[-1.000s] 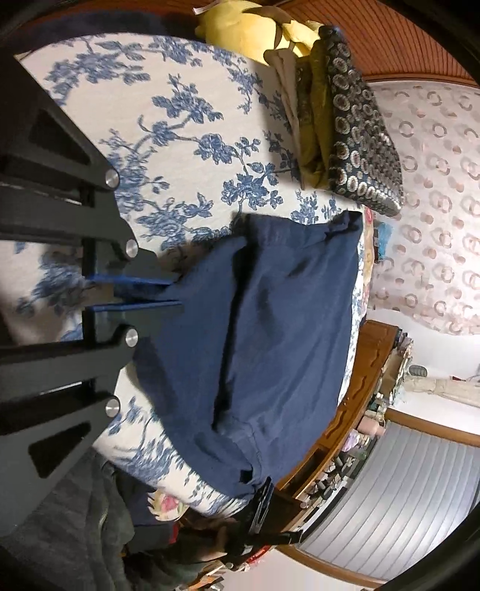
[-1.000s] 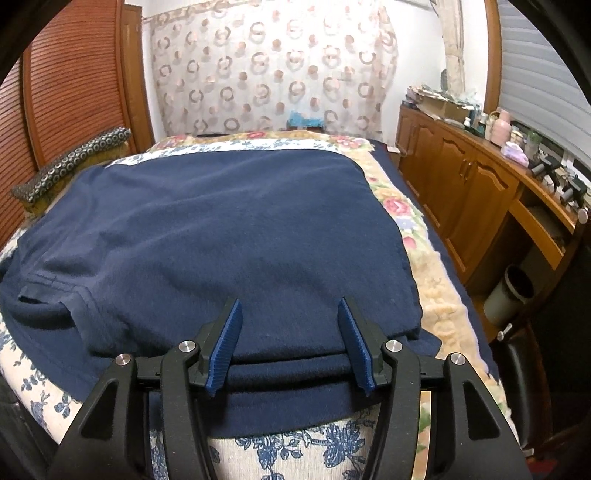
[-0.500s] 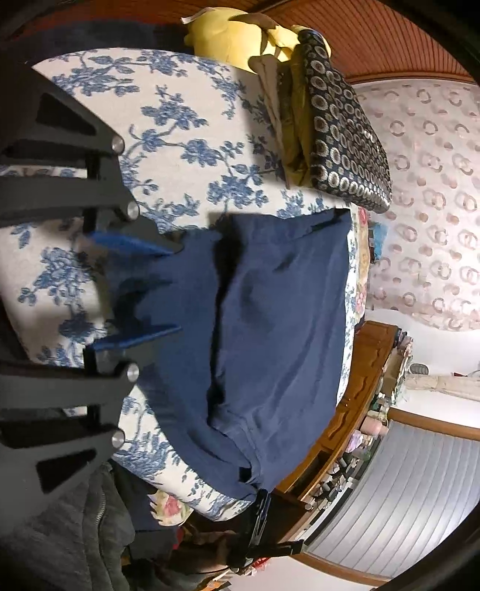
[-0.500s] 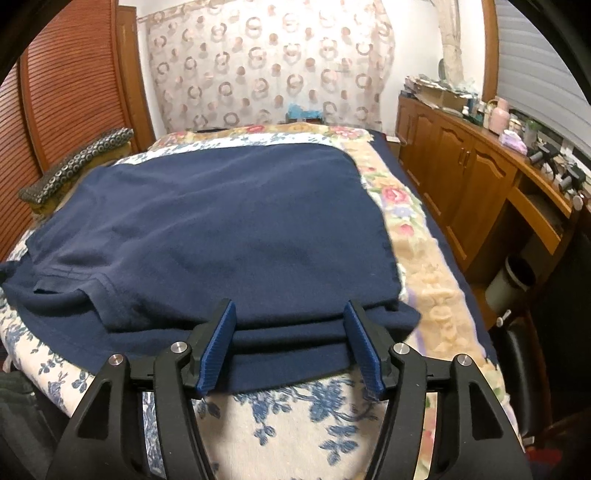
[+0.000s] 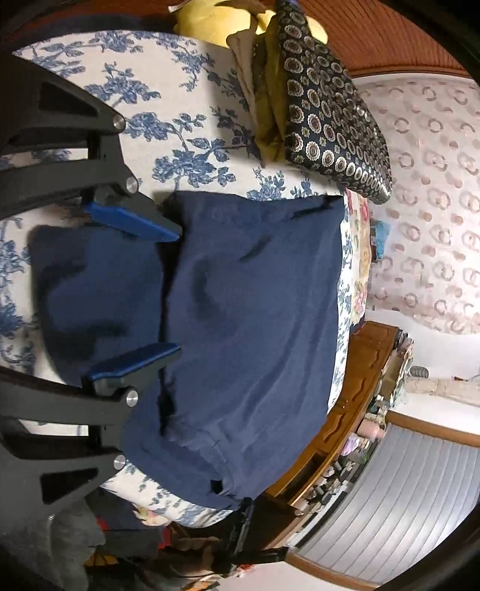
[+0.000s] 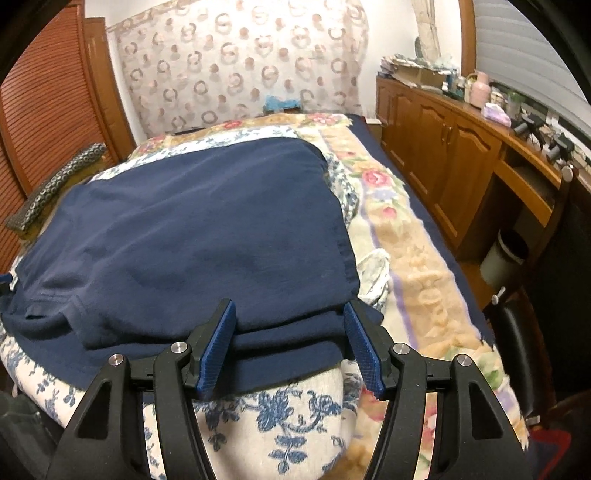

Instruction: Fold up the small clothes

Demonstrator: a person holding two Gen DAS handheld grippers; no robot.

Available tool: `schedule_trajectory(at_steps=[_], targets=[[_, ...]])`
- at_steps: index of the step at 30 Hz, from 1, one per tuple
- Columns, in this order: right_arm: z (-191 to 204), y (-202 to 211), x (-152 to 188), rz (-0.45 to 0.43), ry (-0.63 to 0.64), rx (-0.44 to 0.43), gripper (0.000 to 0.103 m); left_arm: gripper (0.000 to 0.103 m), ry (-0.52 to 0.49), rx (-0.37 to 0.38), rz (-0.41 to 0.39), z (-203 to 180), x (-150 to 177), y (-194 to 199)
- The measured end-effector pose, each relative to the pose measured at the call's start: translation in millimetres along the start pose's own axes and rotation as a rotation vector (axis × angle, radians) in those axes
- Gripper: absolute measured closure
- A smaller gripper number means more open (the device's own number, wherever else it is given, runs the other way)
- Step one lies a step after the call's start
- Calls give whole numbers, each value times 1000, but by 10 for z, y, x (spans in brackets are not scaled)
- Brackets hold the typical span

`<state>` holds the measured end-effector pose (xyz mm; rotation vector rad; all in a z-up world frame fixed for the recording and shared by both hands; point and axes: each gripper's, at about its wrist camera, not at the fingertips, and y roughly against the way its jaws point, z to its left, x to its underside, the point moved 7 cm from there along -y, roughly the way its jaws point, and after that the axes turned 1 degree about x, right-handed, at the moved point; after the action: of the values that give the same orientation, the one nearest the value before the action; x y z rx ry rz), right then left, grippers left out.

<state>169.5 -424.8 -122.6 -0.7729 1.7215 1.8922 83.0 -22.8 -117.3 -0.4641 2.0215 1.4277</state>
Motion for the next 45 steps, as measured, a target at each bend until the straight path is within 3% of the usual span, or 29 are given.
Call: schedule_trajectory(at_steps=[3,6,11,15,18,19,23,27,32,36,40,45], targets=[[8,-70,-1,20,-4,1,42,47,21,-3,11,37,-30,-68],[13,-84,-21,17,18,23,55,55,-1,-21,11,12,-53,-112],[-15,-64,-55,5,54,71,84,55,-15,-30,30,-1,-84,-216],[-37,-31,-59,-6,78,69,95,57,-9,-34,31,21,-91,-277],[-10,-5,-76,-21,99,64,99,76,-17,-58,28,11,-93,-285],[2,21,-86,-34,104,64,99,87,-15,-49,31,6,-93,-287],[13,139,-174,-93,98,56,100,103,-33,-37,4,-9,-118,-222],[18,284,-294,-152,99,63,100,103,-52,2,-70,-119,-200,8],[28,451,-436,-208,103,62,101,103,-77,-1,-111,-208,-255,169],[61,412,-429,-191,115,58,101,102,-39,-14,-46,-90,-251,52],[69,397,-406,-195,118,65,101,77,-37,-50,13,-32,-101,-76],[68,523,-457,-241,116,77,101,68,-9,-54,60,24,9,-213]])
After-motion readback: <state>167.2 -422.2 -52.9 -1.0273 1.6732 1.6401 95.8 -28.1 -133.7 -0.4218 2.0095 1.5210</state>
